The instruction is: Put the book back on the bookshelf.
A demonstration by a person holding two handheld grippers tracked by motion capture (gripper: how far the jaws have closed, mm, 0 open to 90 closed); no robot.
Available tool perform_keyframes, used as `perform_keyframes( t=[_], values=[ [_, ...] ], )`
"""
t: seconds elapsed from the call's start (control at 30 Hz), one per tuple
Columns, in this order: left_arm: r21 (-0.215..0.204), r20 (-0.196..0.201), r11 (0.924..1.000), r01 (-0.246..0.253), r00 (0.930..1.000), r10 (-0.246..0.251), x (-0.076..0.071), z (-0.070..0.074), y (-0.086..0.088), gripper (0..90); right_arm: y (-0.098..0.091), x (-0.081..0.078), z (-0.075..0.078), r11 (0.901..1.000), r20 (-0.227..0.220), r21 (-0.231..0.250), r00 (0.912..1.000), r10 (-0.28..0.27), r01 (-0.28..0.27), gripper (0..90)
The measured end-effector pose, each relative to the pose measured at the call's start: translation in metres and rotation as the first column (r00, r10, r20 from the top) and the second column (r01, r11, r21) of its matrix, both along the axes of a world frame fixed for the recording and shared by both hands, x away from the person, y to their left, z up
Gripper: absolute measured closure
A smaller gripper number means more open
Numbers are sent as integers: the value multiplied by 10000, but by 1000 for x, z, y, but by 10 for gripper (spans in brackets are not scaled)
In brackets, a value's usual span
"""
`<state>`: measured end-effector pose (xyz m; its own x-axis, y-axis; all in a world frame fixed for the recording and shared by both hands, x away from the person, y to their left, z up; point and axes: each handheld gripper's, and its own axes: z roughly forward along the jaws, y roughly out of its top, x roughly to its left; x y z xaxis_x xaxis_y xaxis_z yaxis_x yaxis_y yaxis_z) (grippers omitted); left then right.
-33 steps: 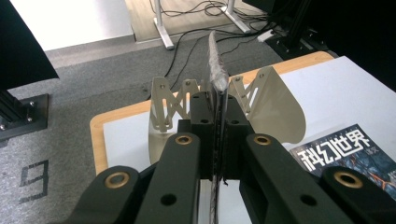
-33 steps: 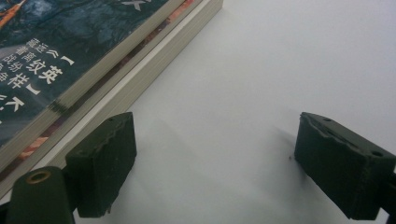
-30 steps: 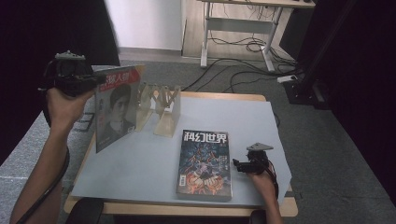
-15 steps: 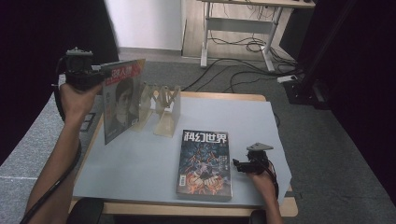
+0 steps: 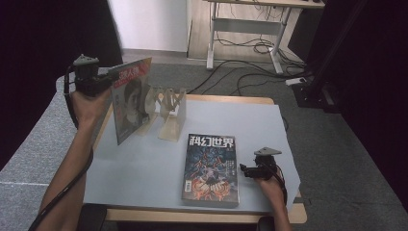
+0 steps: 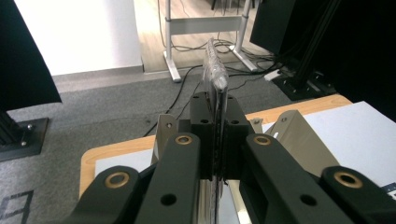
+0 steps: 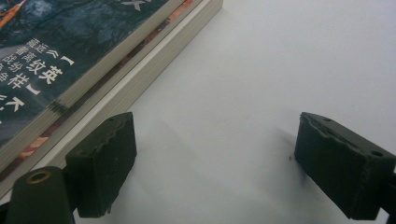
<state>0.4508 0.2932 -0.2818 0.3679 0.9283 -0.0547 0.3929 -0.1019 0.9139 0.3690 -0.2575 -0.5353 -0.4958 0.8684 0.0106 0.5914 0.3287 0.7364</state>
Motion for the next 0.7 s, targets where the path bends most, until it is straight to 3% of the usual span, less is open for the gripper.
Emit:
perform_keyframes(
  t=[0.23, 0.47, 0.7],
  values=[
    [-366, 35, 9992, 177, 9998, -176, -10, -9, 12, 870, 0, 0, 0, 10000, -1, -2, 10000, 2, -2, 124],
    [-187, -410, 9995, 240, 9989, -248, -18, -19, 20, 867, 0, 0, 0, 10000, 9, -10, 10000, 7, -7, 124],
    [-266, -328, 9992, 301, 9990, -310, -27, -27, 28, 867, 0, 0, 0, 10000, 6, -10, 10000, 6, -6, 124]
  ],
)
